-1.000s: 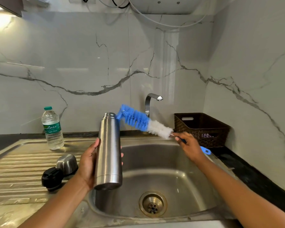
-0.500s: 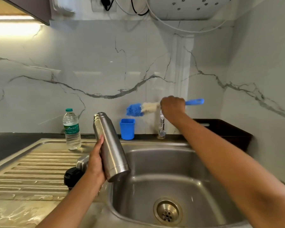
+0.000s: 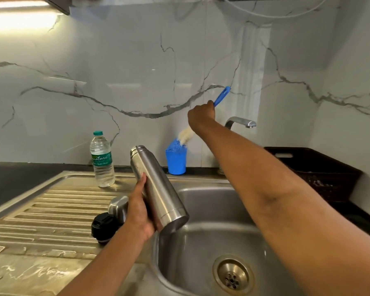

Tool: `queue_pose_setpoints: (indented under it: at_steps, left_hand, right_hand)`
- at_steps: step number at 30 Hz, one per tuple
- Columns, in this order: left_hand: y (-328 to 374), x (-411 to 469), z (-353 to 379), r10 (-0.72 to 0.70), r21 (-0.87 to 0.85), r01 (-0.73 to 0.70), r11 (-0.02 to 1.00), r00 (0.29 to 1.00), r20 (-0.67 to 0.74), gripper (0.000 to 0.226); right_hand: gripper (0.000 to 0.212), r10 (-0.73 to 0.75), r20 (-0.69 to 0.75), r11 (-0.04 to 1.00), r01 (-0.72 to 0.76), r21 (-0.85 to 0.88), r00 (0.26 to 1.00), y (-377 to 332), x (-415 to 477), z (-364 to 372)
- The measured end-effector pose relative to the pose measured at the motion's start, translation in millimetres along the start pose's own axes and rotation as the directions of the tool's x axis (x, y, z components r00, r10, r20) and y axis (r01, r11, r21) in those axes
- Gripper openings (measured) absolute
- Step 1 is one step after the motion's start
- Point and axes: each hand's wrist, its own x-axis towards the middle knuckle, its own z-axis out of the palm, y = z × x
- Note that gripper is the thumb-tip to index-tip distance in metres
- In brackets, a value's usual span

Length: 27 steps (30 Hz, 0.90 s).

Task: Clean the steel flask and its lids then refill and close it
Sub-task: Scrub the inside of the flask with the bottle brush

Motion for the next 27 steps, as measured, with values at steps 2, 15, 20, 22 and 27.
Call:
queue_pose_setpoints:
  at_steps: [2,15,20,22,27]
  left_hand:
    - [-1,0,-1,-0.02,0.018,0.019,1.0,0.999,0.028,0.057]
    - [-6,2,-5,-0.047,0.05,0.044,0.998,0.998,0.049,0.064]
    - [-8,-1,-3,-0.06,0.092,0.055,0.994,0.997,0.053,0.068]
    - [-9,-2,-2,-0.06,0.103,0.055,0.993,0.997,0.051,0.067]
    - [-9,-9,2,-0.043,0.118,0.034,0.992,0.997,0.067,0.063]
  right_hand:
    - [0.028,-0.017,0.001,1.0,0.017,-0.02,1.0,-3,2,1]
    - [0.023,0.131,-0.154,0.99,-0.12,0.078,0.979,58,-32,-20]
    - [0.022,0.275,-0.199,0.928,-0.205,0.312,0.941,87,-94,-2]
    - [0.025,0.318,-0.214,0.861,-0.186,0.474,0.924,101,-130,16]
    - [0.02,0.232,-0.074,0.566,-0.073,0.821,0.97,121,-207,66]
